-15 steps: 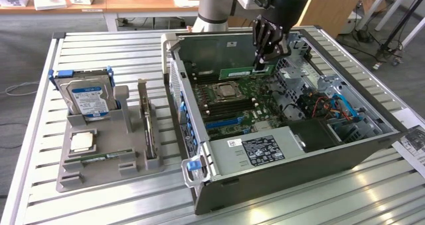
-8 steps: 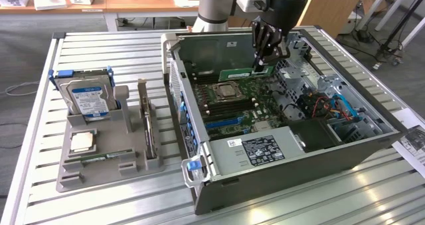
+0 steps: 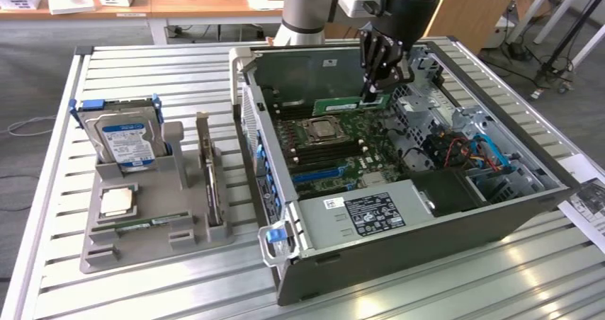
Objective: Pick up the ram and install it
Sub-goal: 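Insert the ram into the slot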
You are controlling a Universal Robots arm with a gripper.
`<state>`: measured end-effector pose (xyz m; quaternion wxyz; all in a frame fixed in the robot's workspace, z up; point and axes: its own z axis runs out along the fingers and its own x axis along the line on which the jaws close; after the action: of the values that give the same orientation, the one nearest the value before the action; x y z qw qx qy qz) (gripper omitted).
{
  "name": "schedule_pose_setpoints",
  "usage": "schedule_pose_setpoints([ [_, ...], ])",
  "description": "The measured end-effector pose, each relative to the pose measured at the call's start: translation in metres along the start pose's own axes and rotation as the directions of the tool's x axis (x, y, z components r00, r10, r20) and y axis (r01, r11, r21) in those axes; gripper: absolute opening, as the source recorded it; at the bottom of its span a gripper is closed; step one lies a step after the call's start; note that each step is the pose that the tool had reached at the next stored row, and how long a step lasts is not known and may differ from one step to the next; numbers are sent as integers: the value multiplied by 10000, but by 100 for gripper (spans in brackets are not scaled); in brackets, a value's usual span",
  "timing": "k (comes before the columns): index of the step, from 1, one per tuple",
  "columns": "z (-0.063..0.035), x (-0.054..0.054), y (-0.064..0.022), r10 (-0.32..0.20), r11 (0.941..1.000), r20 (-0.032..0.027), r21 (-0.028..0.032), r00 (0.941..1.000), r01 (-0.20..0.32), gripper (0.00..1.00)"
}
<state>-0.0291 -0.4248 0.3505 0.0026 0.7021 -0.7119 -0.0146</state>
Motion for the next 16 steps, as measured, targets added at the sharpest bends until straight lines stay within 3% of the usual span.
schedule_pose_setpoints([
  [16, 46, 1, -1, 0, 10000, 0, 0, 10000, 0, 11],
])
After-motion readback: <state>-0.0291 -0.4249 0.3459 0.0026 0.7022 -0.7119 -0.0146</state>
